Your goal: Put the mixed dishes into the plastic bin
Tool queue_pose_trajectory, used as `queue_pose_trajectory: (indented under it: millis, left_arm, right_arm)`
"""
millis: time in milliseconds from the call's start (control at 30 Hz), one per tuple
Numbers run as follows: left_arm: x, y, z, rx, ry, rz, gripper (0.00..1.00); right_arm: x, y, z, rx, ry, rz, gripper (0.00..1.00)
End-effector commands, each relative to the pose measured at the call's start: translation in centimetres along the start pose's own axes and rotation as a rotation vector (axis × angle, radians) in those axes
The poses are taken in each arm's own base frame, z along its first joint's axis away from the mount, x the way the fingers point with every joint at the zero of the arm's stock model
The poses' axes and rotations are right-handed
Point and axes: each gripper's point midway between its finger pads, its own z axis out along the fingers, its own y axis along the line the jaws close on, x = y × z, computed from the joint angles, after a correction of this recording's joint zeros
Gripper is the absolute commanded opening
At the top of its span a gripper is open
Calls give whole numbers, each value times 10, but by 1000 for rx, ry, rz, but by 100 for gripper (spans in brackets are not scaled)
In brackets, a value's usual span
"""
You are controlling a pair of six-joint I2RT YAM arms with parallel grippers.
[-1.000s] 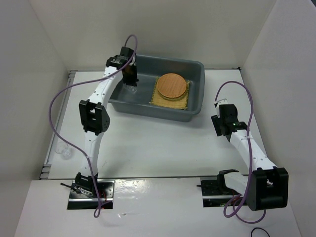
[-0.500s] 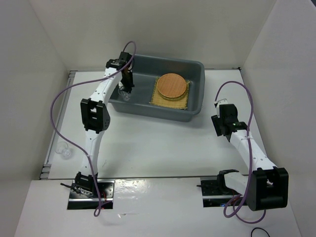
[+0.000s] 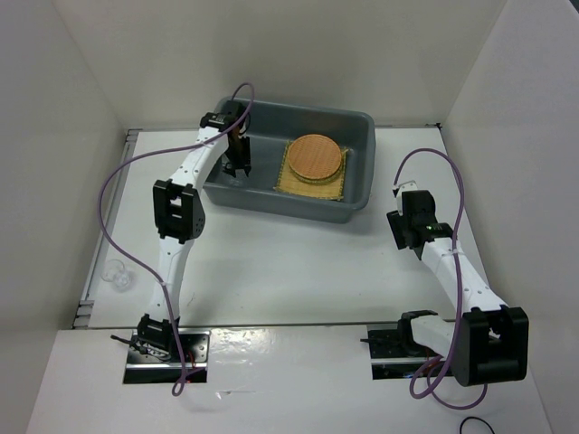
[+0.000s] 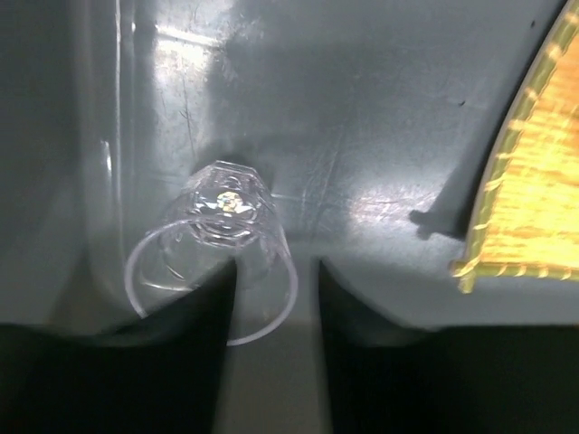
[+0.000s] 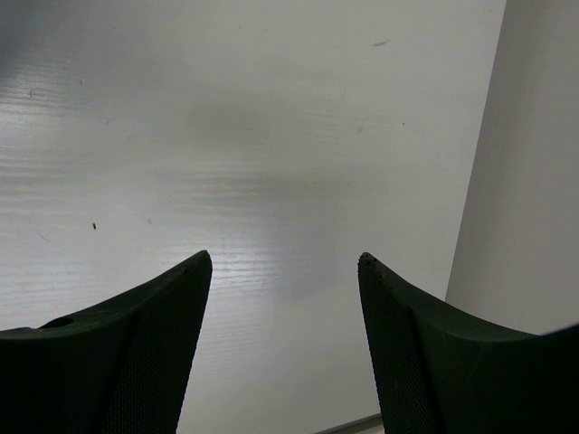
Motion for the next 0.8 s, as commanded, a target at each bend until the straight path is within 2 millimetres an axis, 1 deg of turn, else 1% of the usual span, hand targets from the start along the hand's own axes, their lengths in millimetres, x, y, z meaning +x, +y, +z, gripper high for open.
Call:
queue_pose_trajectory:
  millis: [0, 33, 67, 100, 133, 167, 200, 233, 267, 333, 367, 400, 433, 467, 500, 533, 567, 600, 633, 667, 700, 733, 767]
  left_arm:
    - [-7, -5, -18, 21, -31, 10, 52]
    - [-12, -6, -27, 29, -52, 10, 60]
    - [-18, -6, -36, 28, -79, 8, 70]
    - [-21, -3, -40, 13, -94, 7, 86]
    - [-26, -1, -50, -2, -118, 5, 92]
    - [-40, 7, -72, -45, -190, -14, 97]
    - [-44, 15, -87, -87, -219, -35, 99]
    - [-51, 18, -106, -121, -268, -37, 99]
    - [-64, 34, -142, -193, -370, -74, 99]
    - [-73, 53, -179, -280, -468, -126, 99]
    - [-74, 64, -208, -316, -532, -209, 99]
    - [-75, 87, -228, -437, -599, -278, 99]
    - [-60, 107, -219, -539, -569, -312, 99]
    - [-60, 125, -251, -554, -677, -435, 99]
    - [-54, 140, -253, -582, -699, -474, 99]
    - [-42, 152, -288, -539, -770, -527, 99]
    - [-21, 174, -247, -563, -721, -554, 99]
    - [-6, 178, -238, -498, -708, -610, 99]
    - [12, 189, -256, -458, -746, -681, 99]
    - [35, 211, -247, -486, -708, -753, 99]
    - [69, 222, -217, -520, -623, -808, 99]
    - [87, 226, -213, -513, -589, -843, 99]
    - [108, 232, -203, -544, -528, -860, 98]
  right_arm:
    - [-6, -2, 0, 23, -35, 20, 71]
    - [-6, -2, 0, 23, -35, 20, 71]
    - [-6, -2, 0, 23, -35, 20, 71]
    - [-6, -2, 0, 23, -35, 20, 71]
    - [-6, -3, 0, 32, -33, 20, 73]
    - [-6, -3, 0, 32, -33, 20, 73]
    - [-6, -3, 0, 32, -33, 20, 73]
    - [-6, -3, 0, 32, -33, 20, 73]
    - [-6, -3, 0, 32, -33, 20, 73]
    - [-6, -3, 0, 32, -33, 20, 74]
    - [-6, -3, 0, 32, -33, 20, 74]
    - [-6, -3, 0, 32, -33, 20, 74]
    - [-6, -3, 0, 32, -33, 20, 74]
    - [-6, -3, 0, 32, -33, 20, 74]
    - [-6, -3, 0, 32, -33, 20, 74]
    - [-6, -3, 0, 32, -33, 20, 74]
    - [-6, -3, 0, 32, -33, 20, 74]
    - [-6, -3, 0, 32, -33, 20, 74]
    - [-6, -3, 0, 32, -33, 20, 74]
    - [-6, -3, 0, 32, -33, 29, 74]
    - [-6, -3, 0, 32, -33, 29, 74]
    - [-6, -3, 0, 32, -33, 29, 74]
    - [-6, -3, 0, 32, -33, 29, 74]
